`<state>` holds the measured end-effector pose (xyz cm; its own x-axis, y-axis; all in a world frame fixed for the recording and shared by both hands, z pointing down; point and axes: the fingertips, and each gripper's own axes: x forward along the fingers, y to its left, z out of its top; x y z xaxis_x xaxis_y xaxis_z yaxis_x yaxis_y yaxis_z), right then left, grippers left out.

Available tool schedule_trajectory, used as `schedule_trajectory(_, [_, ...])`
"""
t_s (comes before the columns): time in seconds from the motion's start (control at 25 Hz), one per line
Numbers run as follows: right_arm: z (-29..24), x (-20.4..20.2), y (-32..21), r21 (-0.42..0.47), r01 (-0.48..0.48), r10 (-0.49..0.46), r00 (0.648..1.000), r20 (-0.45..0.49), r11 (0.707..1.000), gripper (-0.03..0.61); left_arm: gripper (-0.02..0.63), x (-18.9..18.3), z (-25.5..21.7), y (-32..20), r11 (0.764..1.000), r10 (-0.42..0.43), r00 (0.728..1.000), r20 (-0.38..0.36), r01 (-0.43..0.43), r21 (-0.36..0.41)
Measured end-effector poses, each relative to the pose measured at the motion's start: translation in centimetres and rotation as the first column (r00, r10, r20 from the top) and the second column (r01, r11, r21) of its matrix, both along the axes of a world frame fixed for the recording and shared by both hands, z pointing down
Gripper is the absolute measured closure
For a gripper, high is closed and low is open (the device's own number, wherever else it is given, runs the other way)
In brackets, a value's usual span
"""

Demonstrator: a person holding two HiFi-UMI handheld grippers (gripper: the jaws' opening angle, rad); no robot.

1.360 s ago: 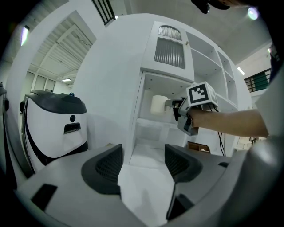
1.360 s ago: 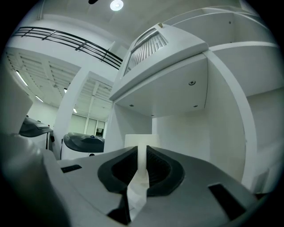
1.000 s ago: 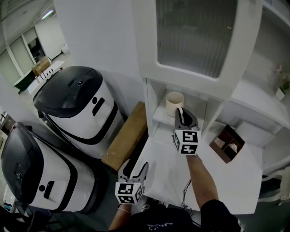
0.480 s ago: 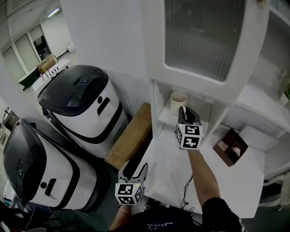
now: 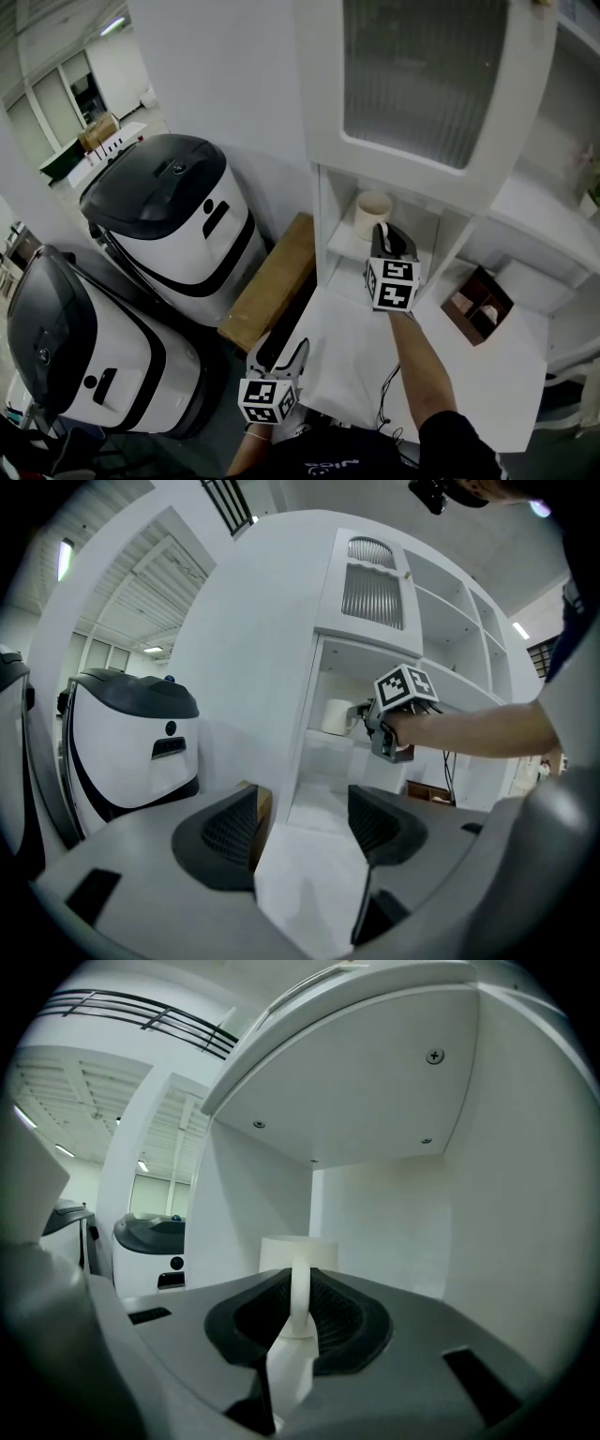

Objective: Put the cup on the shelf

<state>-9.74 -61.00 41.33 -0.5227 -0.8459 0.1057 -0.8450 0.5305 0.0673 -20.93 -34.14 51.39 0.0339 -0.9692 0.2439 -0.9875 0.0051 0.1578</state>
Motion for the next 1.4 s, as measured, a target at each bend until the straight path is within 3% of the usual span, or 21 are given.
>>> schedule_trajectory(0.2, [0.4,0.2,0.1,-0.013,0.013,-0.014,0.999,-0.042,1.0,0.504,0.314,0.2,0.1,0.1,1.0,0.012,1.0,-0.001,-0.012,-0.002])
schedule_trajectory(0.24, [0.4,0.1,0.2,-0.017,0.029,-0.029,0.999,-0.042,0.999,0.491,0.314,0.3,0.2,0.1,1.0,0.013,1.0,-0.002,-0.013,-0.002])
schedule_trajectory(0.32, [0.4,-0.2,0.4,-0.026,0.057,-0.058,0.998,-0.04,0.998,0.403,0.314,0.4,0.2,0.1,1.0,0.014,1.0,-0.005,-0.014,0.001])
schedule_trajectory(0.52, [0.1,-0.1,1.2,-0.029,0.069,-0.07,0.996,-0.05,0.997,0.362,0.314,0.4,0.0,0.6,1.0,0.009,1.0,-0.004,-0.009,0.006])
schedule_trajectory(0.84, [-1.9,0.9,3.8,0.048,0.074,-0.071,0.995,-0.064,0.996,0.342,0.314,0.4,-0.1,1.7,1.0,0.005,1.0,-0.002,-0.005,0.015])
schedule_trajectory(1.4, [-6.3,2.9,12.6,0.173,0.093,-0.088,0.995,-0.035,0.98,0.362,0.314,2.2,-0.3,4.3,0.998,0.057,0.998,-0.017,-0.057,0.042])
